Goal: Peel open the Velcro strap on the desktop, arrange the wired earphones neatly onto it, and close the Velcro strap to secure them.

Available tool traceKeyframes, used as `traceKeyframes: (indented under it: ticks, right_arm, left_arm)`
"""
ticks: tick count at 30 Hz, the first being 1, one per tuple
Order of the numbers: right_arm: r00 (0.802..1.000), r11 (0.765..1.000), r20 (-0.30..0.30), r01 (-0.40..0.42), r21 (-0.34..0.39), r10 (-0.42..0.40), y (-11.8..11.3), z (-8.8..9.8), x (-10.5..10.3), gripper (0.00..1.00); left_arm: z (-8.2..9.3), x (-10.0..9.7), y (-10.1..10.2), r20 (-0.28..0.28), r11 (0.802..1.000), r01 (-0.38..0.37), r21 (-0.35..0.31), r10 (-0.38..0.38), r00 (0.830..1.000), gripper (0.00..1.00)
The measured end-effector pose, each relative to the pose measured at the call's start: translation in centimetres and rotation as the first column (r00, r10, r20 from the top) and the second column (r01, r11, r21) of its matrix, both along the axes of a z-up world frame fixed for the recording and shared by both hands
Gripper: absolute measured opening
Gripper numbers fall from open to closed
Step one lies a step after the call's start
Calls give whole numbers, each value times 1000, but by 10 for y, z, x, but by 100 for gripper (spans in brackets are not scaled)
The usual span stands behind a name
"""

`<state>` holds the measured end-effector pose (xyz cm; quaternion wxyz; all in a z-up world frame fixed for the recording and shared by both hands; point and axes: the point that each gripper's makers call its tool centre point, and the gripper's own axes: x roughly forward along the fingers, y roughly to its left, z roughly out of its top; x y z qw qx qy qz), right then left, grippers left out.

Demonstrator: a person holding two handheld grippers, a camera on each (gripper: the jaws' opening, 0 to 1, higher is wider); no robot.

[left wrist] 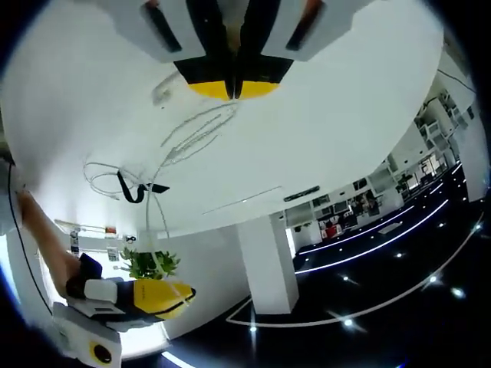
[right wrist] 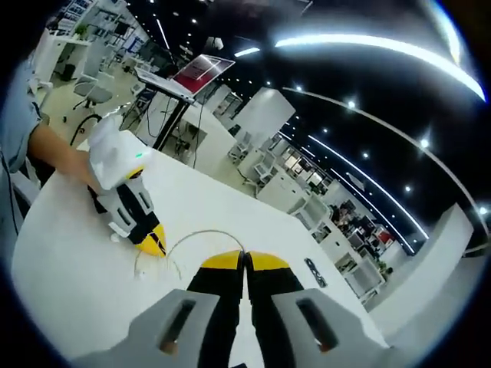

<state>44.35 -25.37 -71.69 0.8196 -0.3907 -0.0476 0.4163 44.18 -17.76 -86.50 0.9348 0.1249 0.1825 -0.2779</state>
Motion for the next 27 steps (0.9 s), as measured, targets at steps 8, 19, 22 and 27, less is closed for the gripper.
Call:
traceKeyframes:
  ticks: [8, 19, 22, 27]
  right_arm:
    - [965, 999, -263, -29, -23, 22, -6, -61, -17, 4]
    - [958, 999, -283, -41, 15, 43, -11, -68, -32, 4]
    - [951, 998, -306, -45, 33, 53, -11, -68, -36, 4]
    - [947, 998, -316, -46, 36, 55, -8, -69, -41, 4]
  left_arm:
    - [8, -8, 6, 39, 1000, 11, -11, -10, 999, 12]
    - [38, -30, 21, 133, 1000, 1, 18, -4, 991, 17]
    - [44, -30, 20, 149, 1000, -2, 13, 0, 989, 17]
    - [46, -32, -8, 136, 996, 76, -44, -69, 988, 17]
